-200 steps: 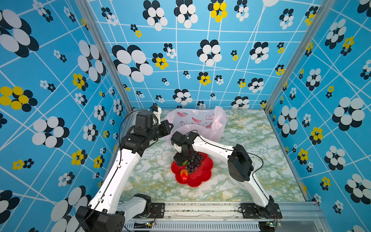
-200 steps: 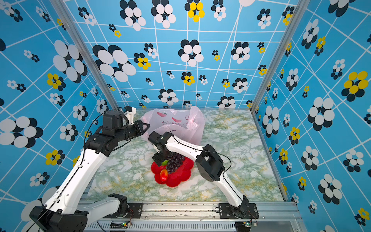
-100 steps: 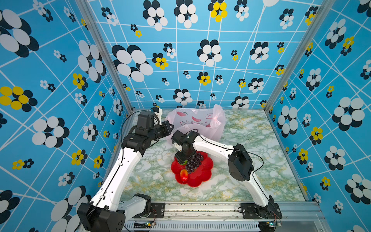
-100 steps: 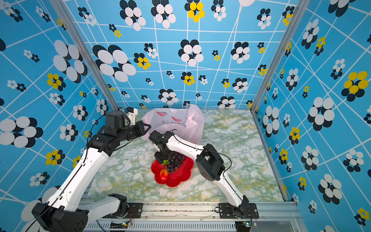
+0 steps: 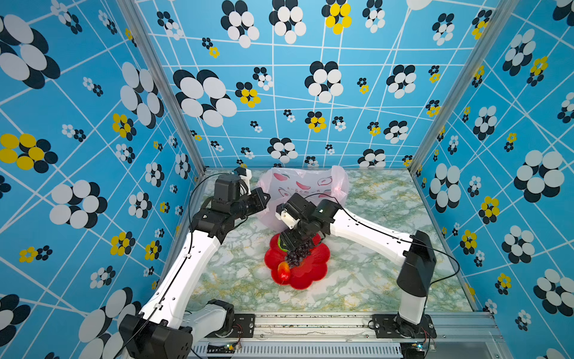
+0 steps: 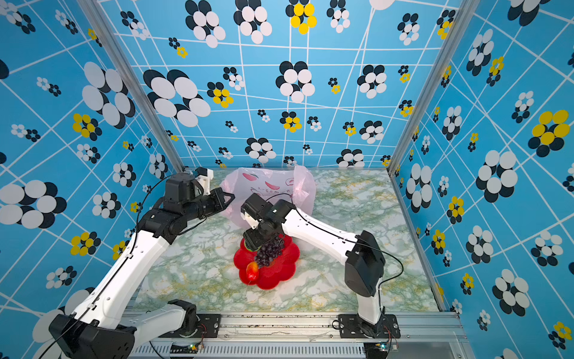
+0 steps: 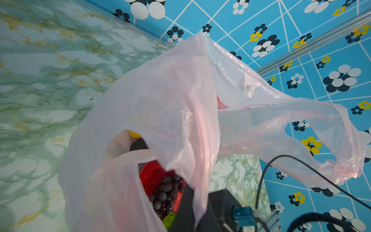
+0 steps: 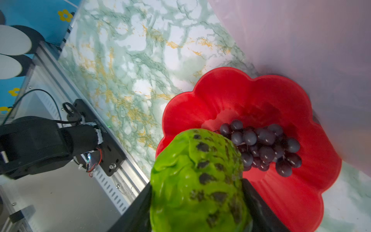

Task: Place the fruits into the plastic bag
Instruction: Pick up the fruit from the plate, then place the fruit in the plastic bag.

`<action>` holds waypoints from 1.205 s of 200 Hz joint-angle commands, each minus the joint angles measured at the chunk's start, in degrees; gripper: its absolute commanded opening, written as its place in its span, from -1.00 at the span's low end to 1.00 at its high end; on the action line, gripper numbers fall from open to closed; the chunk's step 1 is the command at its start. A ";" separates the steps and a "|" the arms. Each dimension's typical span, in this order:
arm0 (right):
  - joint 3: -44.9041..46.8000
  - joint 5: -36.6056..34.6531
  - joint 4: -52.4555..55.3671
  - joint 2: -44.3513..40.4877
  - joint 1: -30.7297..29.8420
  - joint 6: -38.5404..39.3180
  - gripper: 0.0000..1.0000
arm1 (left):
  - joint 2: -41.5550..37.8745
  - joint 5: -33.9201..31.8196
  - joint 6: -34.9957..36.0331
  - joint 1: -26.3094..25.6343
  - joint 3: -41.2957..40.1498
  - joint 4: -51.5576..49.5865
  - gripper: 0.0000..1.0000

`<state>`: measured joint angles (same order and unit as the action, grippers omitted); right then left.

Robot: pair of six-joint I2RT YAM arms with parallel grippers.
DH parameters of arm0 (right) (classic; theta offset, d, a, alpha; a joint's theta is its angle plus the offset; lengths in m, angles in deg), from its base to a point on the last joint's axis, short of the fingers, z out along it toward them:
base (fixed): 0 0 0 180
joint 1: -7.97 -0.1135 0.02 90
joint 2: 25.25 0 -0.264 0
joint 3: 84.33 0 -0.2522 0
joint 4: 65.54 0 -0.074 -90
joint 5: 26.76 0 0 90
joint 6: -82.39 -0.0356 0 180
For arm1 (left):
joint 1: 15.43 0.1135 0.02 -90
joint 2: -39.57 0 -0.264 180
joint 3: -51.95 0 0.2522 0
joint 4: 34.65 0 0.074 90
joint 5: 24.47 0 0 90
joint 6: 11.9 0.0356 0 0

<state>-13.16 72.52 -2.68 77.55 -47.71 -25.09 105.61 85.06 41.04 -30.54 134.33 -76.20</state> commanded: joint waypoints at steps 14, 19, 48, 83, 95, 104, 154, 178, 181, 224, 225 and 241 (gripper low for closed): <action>6.10 -0.30 -0.44 -11.28 0.49 -5.45 0.19 | -2.02 -0.90 -1.15 -0.97 -0.23 1.51 -1.00; 6.18 -0.54 -0.40 -12.86 0.53 -6.21 0.19 | -2.15 -0.98 -1.19 -1.07 -0.02 1.32 -1.00; 1.12 -0.98 0.48 -18.54 0.66 -9.76 0.19 | -3.23 -0.99 -1.13 -2.09 0.40 0.64 -1.00; -14.85 -3.02 5.73 -12.74 2.00 -12.24 0.19 | -4.10 -0.74 -1.23 -2.69 0.33 0.59 -1.00; -23.00 -3.42 9.57 -7.53 2.81 -12.45 0.20 | -4.24 -0.55 -1.31 -2.77 0.37 0.79 -1.00; -29.00 -4.22 12.64 -3.23 3.40 -11.92 0.20 | -4.28 -0.33 -1.52 -2.86 0.34 1.06 -1.00; -61.07 -6.19 28.06 21.18 5.80 -8.48 0.17 | -3.83 0.38 -2.05 -3.63 1.07 1.28 -1.00; -61.58 -6.18 28.24 25.69 6.64 -8.50 0.17 | -3.66 0.59 -2.01 -3.76 1.54 1.25 -1.00; -61.15 -6.31 27.92 25.88 6.75 -8.46 0.17 | -3.67 0.64 -2.03 -3.71 1.54 1.09 -1.00; -51.48 -6.03 21.91 26.56 10.02 -9.25 0.16 | -3.75 0.95 -1.49 -3.73 1.39 0.21 -1.00; -51.24 -6.03 21.78 26.57 10.13 -9.25 0.16 | -3.74 0.99 -1.46 -3.71 1.32 0.25 -1.00; -49.19 -5.61 22.00 27.28 11.67 -9.84 0.16 | -3.68 1.08 -1.27 -3.73 0.90 0.27 -1.00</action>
<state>-64.80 66.77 20.35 105.11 -38.46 -34.59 102.37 85.26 39.51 -34.21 134.42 -76.26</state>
